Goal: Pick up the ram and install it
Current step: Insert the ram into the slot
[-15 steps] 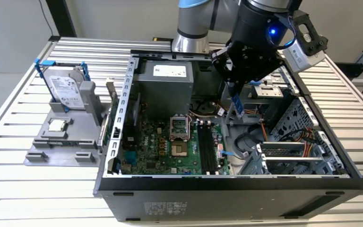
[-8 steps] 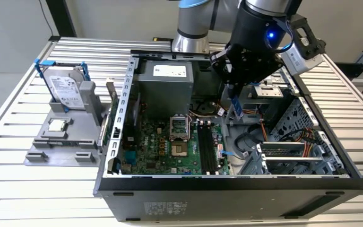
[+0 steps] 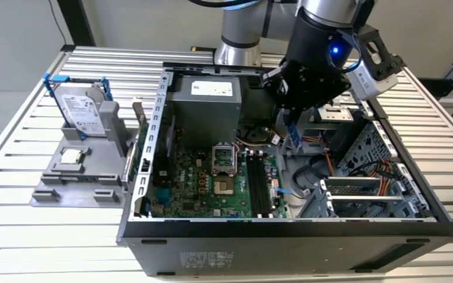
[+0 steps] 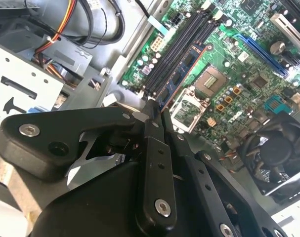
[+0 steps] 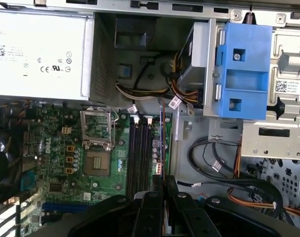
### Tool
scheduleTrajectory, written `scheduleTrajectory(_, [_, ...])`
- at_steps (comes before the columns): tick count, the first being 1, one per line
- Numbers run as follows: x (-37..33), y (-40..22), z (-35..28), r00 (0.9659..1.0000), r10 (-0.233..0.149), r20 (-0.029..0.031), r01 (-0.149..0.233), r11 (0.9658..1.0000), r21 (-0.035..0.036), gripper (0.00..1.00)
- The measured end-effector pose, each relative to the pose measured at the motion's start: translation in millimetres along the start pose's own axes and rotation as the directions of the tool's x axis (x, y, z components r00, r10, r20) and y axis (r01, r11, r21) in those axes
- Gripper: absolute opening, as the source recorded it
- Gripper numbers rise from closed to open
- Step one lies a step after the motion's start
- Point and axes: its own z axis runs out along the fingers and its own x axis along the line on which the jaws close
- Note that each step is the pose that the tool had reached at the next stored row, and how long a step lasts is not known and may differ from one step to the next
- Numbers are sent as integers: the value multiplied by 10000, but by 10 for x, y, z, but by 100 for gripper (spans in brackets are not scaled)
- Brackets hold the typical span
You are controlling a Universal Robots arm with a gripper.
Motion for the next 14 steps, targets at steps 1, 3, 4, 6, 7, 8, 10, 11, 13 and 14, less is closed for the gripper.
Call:
scheduleTrajectory(1, [0, -1, 9, 10000, 0, 0, 0, 10000, 1, 0])
scheduleTrajectory(3, [0, -1, 29, 10000, 0, 0, 0, 10000, 1, 0])
scheduleTrajectory(4, [0, -1, 38, 10000, 0, 0, 0, 10000, 1, 0])
scheduleTrajectory(6, [0, -2, 57, 10000, 0, 0, 0, 10000, 0, 0])
scheduleTrajectory(7, [0, -2, 65, 10000, 0, 0, 0, 10000, 1, 0])
scheduleTrajectory(8, [0, -2, 72, 10000, 0, 0, 0, 10000, 0, 0])
scheduleTrajectory(10, [0, -2, 76, 10000, 0, -1, 0, 10000, 14, 0])
scheduleTrajectory(11, [0, -3, 76, 10000, 0, -1, 0, 10000, 16, 0])
scheduleTrajectory(13, [0, -3, 76, 10000, 0, -1, 0, 10000, 20, 0])
scheduleTrajectory(14, [0, -3, 77, 10000, 0, -1, 0, 10000, 21, 0])
